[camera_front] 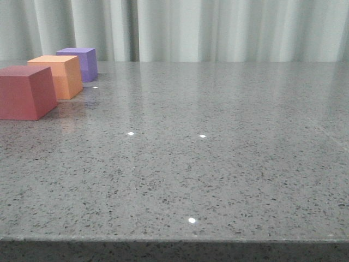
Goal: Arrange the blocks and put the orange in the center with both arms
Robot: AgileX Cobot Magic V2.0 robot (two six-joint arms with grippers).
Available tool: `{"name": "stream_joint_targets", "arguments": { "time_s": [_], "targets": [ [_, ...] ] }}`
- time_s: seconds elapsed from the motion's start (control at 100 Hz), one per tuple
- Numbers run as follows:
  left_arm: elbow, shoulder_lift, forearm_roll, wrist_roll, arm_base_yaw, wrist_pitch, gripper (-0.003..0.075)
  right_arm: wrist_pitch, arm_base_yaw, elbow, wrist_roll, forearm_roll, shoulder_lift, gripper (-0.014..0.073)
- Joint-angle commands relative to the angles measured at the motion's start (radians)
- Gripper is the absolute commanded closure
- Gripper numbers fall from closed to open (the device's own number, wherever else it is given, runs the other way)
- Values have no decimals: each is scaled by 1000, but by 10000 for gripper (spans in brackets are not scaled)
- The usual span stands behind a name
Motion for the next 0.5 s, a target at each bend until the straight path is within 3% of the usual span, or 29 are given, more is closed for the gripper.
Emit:
{"name": "stream_joint_targets", "arguments": {
  "time_s": [0.0, 0.3, 0.49],
  "targets": [
    [71, -131, 4, -8, 2, -137, 41, -69, -7, -27, -1, -22, 0, 660],
    [350, -460, 4, -8, 2, -172, 90, -69, -7, -27, -1, -22, 0, 660],
    [487, -661, 3, -37, 2, -172, 167, -69, -7, -27, -1, -22, 0, 660]
  ]
}}
